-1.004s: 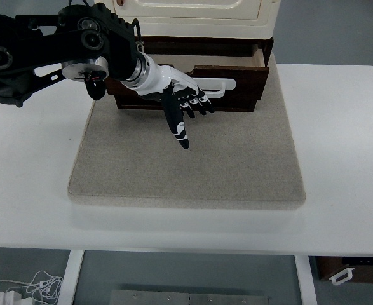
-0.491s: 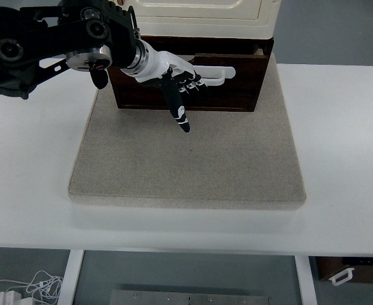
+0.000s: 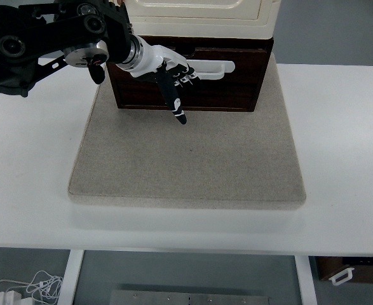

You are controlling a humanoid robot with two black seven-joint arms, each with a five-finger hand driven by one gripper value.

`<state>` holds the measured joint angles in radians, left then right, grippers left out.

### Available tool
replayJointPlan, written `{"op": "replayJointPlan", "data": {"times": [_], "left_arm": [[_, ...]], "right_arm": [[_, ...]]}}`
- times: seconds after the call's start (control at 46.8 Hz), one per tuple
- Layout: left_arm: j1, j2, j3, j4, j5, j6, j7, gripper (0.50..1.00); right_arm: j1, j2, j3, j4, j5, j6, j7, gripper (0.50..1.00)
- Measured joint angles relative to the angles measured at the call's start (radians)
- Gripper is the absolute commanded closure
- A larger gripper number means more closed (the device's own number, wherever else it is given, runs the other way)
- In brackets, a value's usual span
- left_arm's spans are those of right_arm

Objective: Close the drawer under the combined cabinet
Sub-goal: 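Push the brown drawer front with the left hand into the cabinet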

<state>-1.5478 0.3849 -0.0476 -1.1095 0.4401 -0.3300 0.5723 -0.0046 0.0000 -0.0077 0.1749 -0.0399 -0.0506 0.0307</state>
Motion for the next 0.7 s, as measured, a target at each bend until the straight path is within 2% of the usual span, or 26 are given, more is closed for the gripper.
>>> {"op": "replayJointPlan", "data": {"times": [0.705], "left_arm": [[0.006, -0.002, 0.000, 0.034, 0.002, 0.035, -0.014, 0.510]], "right_arm": [[0.000, 0.000, 0.000, 0.000, 0.000, 0.000, 0.000, 0.548]]}}
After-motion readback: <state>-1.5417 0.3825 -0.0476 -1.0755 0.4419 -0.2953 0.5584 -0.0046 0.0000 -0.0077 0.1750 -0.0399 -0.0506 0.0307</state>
